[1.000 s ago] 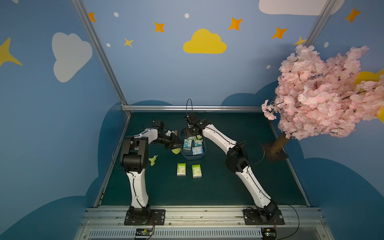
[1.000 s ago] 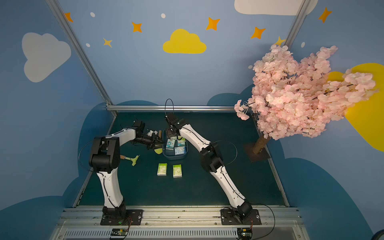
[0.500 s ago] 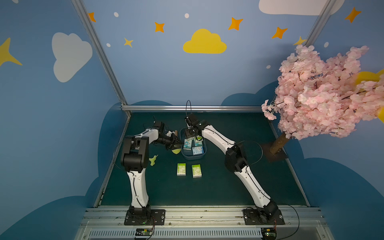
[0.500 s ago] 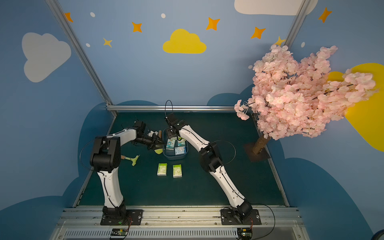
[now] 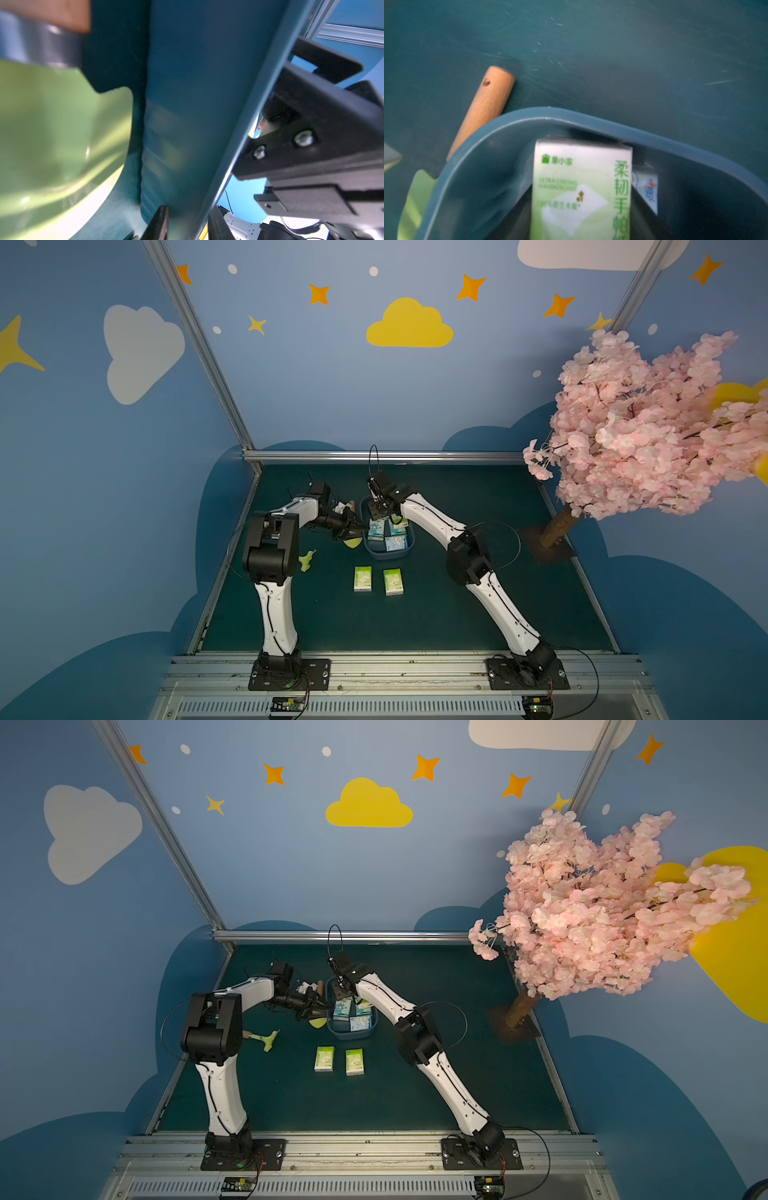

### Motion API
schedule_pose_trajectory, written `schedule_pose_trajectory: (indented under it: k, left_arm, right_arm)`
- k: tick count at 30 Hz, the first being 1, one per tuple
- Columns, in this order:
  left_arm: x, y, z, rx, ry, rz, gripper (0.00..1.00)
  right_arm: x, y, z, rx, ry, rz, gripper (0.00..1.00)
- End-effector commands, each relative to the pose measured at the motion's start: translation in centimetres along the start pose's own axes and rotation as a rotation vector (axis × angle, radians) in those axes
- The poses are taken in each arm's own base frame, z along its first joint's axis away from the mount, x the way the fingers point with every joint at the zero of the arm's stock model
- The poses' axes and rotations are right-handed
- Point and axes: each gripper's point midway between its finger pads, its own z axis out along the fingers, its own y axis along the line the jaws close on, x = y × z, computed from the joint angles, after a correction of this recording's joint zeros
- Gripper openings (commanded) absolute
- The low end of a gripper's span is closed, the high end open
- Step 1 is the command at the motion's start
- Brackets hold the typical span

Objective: Take the pocket tissues out of the storage box
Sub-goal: Pick up the pocket tissues from the storage box.

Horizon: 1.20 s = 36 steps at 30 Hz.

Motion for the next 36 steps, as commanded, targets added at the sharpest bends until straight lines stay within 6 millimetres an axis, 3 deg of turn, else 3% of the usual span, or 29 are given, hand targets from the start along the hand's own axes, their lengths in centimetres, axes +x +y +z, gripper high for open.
schedule_pose_trajectory:
  k: [1,10,22,30,36]
  left_arm:
    - [-0.2,-0.5,0.1,0.005,0.001,0.017,0.34]
    - [-0.3,-1.4,-0.7,0.000,-0.027,0.043,0.35]
    - [0.6,-2.5,-4.6,0.001,-0.115,0.066,0.47]
    - [3.2,-2.2,-6.4,-0.020,-0.172,0.095,0.58]
    - [6.0,-0.5,-6.8,-0.037,-0.192,0.090,0.64]
  right_arm:
    - [0.6,0.3,-0.7,0.004,0.030,-0.005,0.53]
    - [-2.0,0.1,-5.5,0.001,-0.041,0.024,0.53]
    - [-2.8,-0.2,-10.8,-0.019,-0.091,0.063,0.53]
    - [-1.1,-0.5,-15.8,-0.047,-0.083,0.109,0.53]
    - [2.5,-0.6,-19.6,-0.030,-0.055,0.150,0.52]
